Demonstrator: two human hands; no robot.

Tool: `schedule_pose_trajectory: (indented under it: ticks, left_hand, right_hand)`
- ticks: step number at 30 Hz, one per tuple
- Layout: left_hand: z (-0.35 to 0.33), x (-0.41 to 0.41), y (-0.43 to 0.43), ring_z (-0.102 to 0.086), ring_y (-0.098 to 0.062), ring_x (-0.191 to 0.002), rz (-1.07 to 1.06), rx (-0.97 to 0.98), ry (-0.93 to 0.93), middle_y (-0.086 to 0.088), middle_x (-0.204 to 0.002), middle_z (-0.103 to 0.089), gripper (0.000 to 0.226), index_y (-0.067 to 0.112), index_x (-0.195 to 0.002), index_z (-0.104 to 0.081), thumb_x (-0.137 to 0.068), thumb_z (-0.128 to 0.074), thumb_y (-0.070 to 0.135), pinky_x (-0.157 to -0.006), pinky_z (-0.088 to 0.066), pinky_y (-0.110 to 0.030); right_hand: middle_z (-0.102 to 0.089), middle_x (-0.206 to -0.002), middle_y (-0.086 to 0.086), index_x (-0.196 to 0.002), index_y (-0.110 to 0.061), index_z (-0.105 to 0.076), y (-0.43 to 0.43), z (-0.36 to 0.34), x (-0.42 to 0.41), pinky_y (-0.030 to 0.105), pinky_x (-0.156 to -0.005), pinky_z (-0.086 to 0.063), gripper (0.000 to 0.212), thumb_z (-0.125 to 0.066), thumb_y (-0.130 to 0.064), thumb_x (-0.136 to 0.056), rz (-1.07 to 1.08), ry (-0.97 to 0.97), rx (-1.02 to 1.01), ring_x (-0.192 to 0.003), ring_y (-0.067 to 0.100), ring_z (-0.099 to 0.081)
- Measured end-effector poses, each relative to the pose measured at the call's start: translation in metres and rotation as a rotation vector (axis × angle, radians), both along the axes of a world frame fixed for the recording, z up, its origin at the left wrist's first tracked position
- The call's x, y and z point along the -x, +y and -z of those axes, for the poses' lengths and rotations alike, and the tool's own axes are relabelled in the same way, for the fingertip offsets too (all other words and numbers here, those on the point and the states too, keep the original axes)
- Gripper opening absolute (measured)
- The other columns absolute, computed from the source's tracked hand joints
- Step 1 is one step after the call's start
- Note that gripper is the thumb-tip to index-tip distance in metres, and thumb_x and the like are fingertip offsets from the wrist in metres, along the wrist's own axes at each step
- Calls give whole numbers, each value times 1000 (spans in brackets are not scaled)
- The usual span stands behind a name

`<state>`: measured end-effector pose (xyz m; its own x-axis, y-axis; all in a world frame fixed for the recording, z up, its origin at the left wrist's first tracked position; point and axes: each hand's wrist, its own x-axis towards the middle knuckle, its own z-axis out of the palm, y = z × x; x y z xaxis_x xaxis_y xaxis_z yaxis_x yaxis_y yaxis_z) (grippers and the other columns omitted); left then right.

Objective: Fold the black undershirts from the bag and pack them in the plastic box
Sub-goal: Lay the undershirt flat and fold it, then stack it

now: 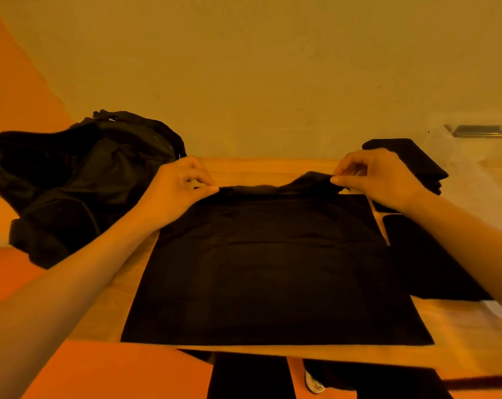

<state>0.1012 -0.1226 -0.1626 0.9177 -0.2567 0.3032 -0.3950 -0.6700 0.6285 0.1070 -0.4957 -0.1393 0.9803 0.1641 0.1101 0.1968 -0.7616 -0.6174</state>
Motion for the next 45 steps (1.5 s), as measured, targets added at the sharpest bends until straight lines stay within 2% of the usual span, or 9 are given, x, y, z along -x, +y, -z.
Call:
schedule_pose_trajectory:
  ticks: [4, 9, 13, 17, 20, 22, 24, 27, 45]
  left_hand:
    - [15, 14, 4, -62, -4, -96, 74, -163, -60, 11, -98, -65, 7, 22, -93, -77, -89, -74, 26, -92, -50, -26]
    - [32, 28, 7, -62, -3, -97, 157, -312, -48, 12, -103, -65, 8, 25, -96, -76, -93, -70, 29, -90, -47, -21]
    - [37, 34, 10, -63, -2, -96, 139, -337, -22, 14, -105, -66, 10, 25, -99, -77, -92, -71, 30, -88, -55, -37]
    - [32, 39, 3, -64, -3, -96, 11, -152, -55, 11, -100, -69, 9, 20, -95, -77, -92, -71, 26, -91, -52, -29]
    - [23, 30, -14, -59, -9, -115, -114, -120, -34, 3, -122, -67, 21, 17, -115, -72, -101, -59, 26, -97, -44, -20]
    - [24, 20, -32, -39, -20, -144, -107, -292, 62, -6, -155, -44, 45, 14, -146, -52, -106, -47, 35, -115, -30, -28]
    - [31, 15, -50, -5, -21, -156, -82, -492, 175, -6, -170, -7, 63, 16, -161, -19, -108, -31, 47, -125, -8, -34]
    - [52, 13, -55, 20, -17, -153, -94, -711, 277, -3, -168, 19, 73, 22, -161, 10, -104, -12, 61, -125, 8, -35]
    - [75, 15, -42, 19, -16, -154, -199, -764, 177, -1, -168, 16, 80, 32, -157, 17, -93, -2, 75, -127, 4, -40]
  right_hand:
    - [-66, -91, -14, -90, -26, -74, -2, 8, 19, 12, -74, -43, 7, -78, -27, -85, -99, -37, 125, -86, -1, -60]
    - [-64, -90, -15, -90, -31, -71, -6, 22, 30, 26, -84, -53, 8, -77, -30, -85, -270, -69, 358, -86, 0, -58]
    - [-61, -90, -17, -91, -37, -69, -7, 27, 34, 33, -88, -53, 11, -77, -31, -86, -309, -73, 456, -87, 2, -57]
    - [-62, -99, -14, -98, -35, -74, -2, 18, 37, 35, -100, -43, 12, -70, -30, -88, -311, -82, 721, -99, 7, -54]
    - [-68, -103, -6, -102, -24, -75, 17, 13, 36, 38, -97, -50, 21, -61, -16, -89, -197, -164, 525, -101, 12, -59]
    - [-63, -134, 4, -130, -19, -64, 42, 22, 27, 39, -108, -46, 34, -52, -21, -98, -134, -137, 491, -125, 21, -56]
    - [-28, -163, 9, -156, -14, -31, 67, 41, 17, 40, -122, -22, 56, -35, -41, -107, -135, 13, 583, -151, 25, -25]
    - [8, -168, 7, -160, -14, 4, 73, 72, 10, 39, -125, 4, 74, -6, -59, -102, -104, 148, 643, -154, 20, 12]
    - [9, -168, -1, -160, -22, 8, 56, 95, 12, 43, -126, 2, 80, 1, -69, -96, 3, 74, 626, -153, 13, 15]
